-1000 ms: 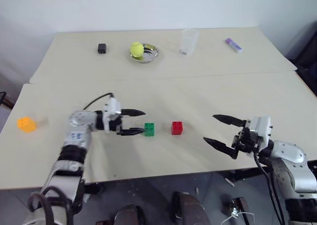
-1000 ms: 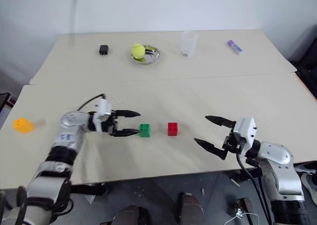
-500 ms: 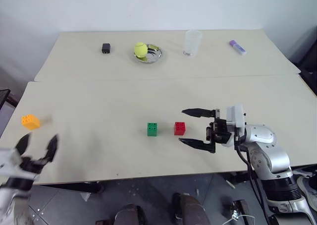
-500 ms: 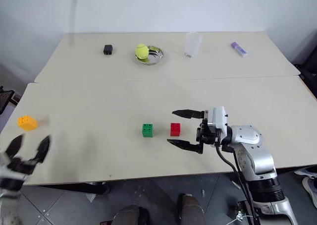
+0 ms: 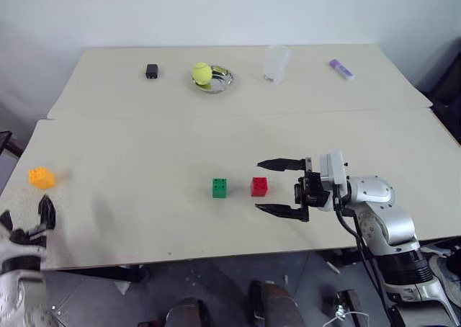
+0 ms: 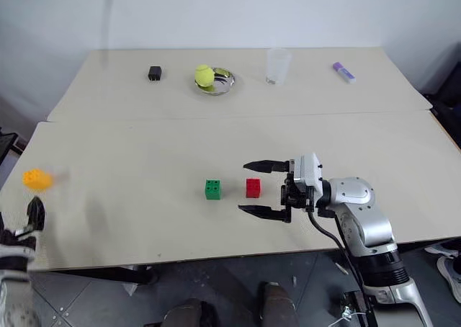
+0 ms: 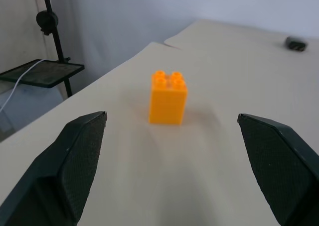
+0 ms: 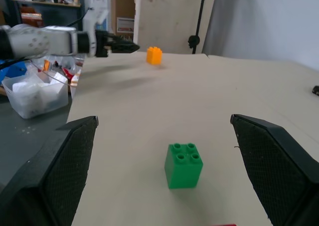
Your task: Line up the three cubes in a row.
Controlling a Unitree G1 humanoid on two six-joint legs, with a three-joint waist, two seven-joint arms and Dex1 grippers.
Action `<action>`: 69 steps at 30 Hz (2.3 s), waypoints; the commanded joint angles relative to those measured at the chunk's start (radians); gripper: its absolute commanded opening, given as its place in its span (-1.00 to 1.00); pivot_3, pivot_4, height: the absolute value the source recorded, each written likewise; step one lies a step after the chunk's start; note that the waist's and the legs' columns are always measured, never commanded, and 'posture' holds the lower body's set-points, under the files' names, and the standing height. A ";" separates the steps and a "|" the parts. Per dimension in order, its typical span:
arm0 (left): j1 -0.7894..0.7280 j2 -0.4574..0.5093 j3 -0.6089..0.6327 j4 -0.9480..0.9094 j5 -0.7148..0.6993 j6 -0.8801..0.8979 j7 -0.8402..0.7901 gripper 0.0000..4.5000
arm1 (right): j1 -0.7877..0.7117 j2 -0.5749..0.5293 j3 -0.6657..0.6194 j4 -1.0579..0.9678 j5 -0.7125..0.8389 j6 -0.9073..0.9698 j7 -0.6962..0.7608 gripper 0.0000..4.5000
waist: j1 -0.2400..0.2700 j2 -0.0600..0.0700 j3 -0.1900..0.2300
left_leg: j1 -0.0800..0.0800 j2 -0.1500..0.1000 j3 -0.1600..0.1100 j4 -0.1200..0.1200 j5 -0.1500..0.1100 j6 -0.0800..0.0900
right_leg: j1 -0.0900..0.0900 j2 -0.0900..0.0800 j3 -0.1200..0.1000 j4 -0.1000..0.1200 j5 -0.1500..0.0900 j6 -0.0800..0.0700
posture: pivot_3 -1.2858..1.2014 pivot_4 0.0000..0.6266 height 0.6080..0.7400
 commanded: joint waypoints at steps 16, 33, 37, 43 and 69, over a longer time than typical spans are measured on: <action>-0.241 0.196 -0.100 0.373 0.093 -0.060 -0.016 -0.22 | 0.074 0.008 -0.018 -0.077 -0.024 -0.009 -0.084 1.00 | 0.001 -0.001 0.000 | -0.001 0.002 0.009 -0.003 -0.001 -0.003 | -0.001 0.002 -0.007 -0.001 0.000 0.000 | 0.03 -0.52 1.00; -0.303 0.443 -0.658 0.261 0.002 -0.186 -1.277 -0.35 | 0.152 -0.121 -0.111 -0.067 -0.027 -0.003 -0.062 1.00 | -0.006 0.008 0.001 | 0.001 0.003 0.019 -0.005 -0.002 -0.007 | -0.008 0.002 -0.006 -0.002 -0.002 -0.003 | 0.03 -0.52 1.00; -0.461 0.410 -0.724 0.501 0.082 -0.327 -1.374 -0.35 | 0.221 -0.155 -0.146 -0.128 -0.010 0.021 -0.077 1.00 | -0.015 0.008 0.001 | -0.002 0.003 0.020 -0.006 -0.001 -0.007 | -0.014 0.003 -0.004 0.002 -0.002 -0.004 | 0.03 -0.52 1.00; -0.569 0.377 -0.735 0.689 0.132 -0.437 -1.405 -0.35 | 0.272 -0.165 -0.179 -0.172 -0.007 0.036 -0.103 1.00 | -0.021 0.007 0.001 | -0.004 0.003 0.021 -0.004 -0.001 -0.006 | -0.015 0.003 -0.002 0.005 -0.002 -0.003 | 0.03 -0.52 1.00; -0.330 0.617 -0.476 0.244 0.025 -0.173 -1.275 0.79 | -0.114 -0.312 -0.056 0.119 -0.080 0.086 0.183 1.00 | -0.016 0.004 0.003 | -0.002 0.003 0.020 0.001 -0.001 -0.003 | -0.017 0.000 0.002 0.009 -0.002 -0.004 | 0.03 -0.52 1.00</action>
